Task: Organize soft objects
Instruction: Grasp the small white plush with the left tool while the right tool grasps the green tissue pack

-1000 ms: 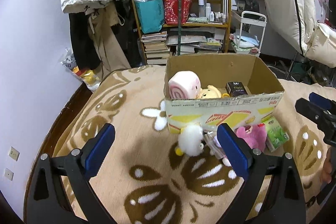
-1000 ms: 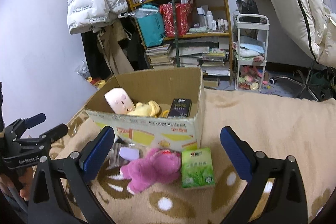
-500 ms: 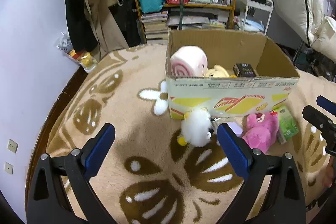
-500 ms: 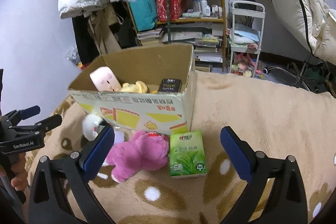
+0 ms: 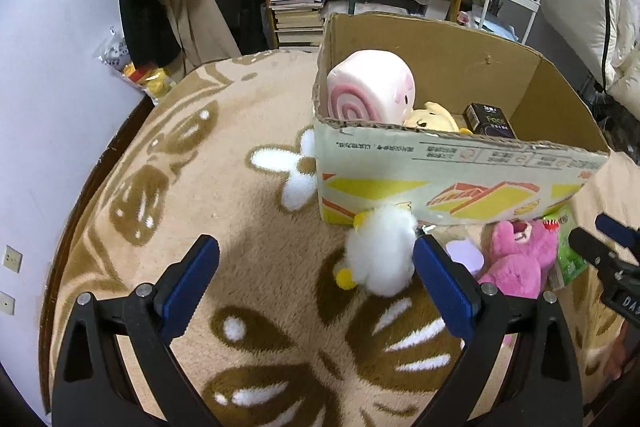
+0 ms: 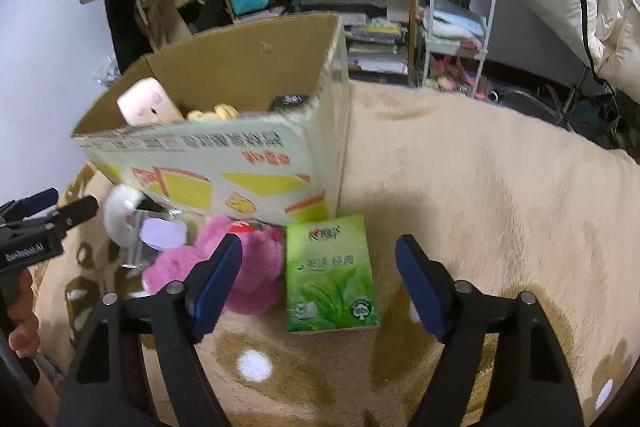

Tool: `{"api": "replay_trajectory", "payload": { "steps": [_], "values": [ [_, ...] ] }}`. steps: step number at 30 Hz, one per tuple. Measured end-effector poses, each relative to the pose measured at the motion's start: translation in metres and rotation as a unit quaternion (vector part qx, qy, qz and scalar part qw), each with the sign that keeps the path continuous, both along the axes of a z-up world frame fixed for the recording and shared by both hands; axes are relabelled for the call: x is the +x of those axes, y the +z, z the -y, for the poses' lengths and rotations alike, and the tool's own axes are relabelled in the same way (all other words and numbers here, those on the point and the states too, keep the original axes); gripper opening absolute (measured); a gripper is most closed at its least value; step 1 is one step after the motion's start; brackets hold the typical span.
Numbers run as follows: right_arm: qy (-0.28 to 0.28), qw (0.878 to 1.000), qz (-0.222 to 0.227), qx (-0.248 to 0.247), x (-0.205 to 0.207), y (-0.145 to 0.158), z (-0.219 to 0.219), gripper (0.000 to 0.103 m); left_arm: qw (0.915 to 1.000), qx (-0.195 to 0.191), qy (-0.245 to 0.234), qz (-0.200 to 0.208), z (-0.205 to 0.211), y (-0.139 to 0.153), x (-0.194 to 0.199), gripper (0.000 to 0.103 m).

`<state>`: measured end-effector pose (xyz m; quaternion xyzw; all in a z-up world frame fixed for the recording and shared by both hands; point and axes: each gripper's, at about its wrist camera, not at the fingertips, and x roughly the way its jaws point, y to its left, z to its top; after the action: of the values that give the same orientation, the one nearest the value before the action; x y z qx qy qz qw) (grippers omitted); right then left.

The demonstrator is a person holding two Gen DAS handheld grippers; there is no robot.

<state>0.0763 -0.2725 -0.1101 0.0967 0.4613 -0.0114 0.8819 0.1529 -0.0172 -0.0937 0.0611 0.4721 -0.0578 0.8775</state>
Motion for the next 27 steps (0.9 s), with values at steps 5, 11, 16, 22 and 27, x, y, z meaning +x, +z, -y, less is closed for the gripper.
{"api": "replay_trajectory", "payload": {
  "steps": [5, 11, 16, 22, 27],
  "values": [
    [-0.012, 1.000, -0.026, 0.007, 0.005, -0.013, 0.007, 0.082, 1.0000, -0.007, -0.002, -0.004, 0.004, -0.010, 0.009, 0.097],
    [-0.022, 0.999, -0.041, 0.006, 0.011, -0.021, 0.013, 0.082, 0.9999, -0.004, -0.003, -0.014, 0.009, -0.021, 0.017, 0.097],
    [-0.019, 0.998, -0.060, 0.000, 0.016, -0.030, 0.012, 0.082, 0.9998, 0.004, -0.004, -0.020, 0.015, -0.027, 0.021, 0.097],
    [-0.018, 0.997, -0.076, 0.000, 0.021, -0.038, 0.013, 0.081, 0.9994, -0.008, 0.003, -0.033, 0.014, -0.034, 0.027, 0.097],
    [-0.015, 0.996, -0.093, -0.005, 0.028, -0.049, 0.012, 0.081, 0.9973, -0.050, 0.013, -0.052, 0.005, -0.040, 0.032, 0.093]
  ]
}}
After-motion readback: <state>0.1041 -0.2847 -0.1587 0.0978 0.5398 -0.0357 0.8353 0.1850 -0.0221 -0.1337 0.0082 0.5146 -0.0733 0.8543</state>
